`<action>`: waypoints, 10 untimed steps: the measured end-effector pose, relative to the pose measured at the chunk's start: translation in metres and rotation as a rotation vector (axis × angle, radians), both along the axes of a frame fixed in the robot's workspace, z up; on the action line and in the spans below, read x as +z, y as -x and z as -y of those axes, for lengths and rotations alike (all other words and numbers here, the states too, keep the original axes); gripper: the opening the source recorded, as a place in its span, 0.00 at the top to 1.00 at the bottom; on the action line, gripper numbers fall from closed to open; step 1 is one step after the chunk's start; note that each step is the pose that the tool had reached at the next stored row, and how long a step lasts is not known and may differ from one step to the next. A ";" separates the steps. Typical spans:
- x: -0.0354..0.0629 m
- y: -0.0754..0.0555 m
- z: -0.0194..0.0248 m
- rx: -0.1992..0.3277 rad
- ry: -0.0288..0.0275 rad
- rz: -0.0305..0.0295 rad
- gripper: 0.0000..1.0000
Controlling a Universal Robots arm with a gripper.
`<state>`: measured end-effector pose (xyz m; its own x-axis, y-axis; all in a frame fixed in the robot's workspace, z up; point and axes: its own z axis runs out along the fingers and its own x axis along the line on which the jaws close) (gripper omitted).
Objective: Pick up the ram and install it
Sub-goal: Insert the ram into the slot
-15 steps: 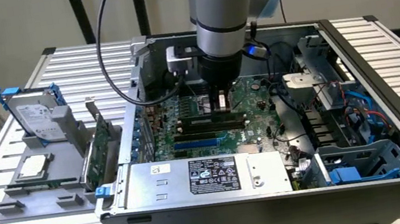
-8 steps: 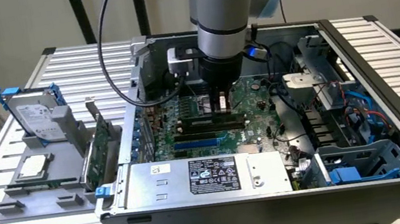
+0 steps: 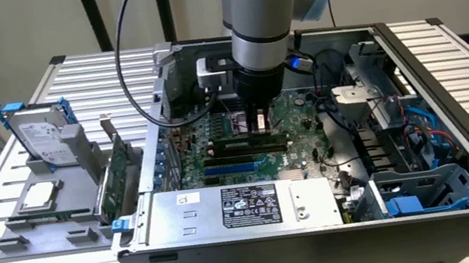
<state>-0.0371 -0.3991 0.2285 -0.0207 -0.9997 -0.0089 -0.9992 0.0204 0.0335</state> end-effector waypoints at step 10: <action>-0.0015 0.000 0.0000 0.000 0.0036 0.0000 1.00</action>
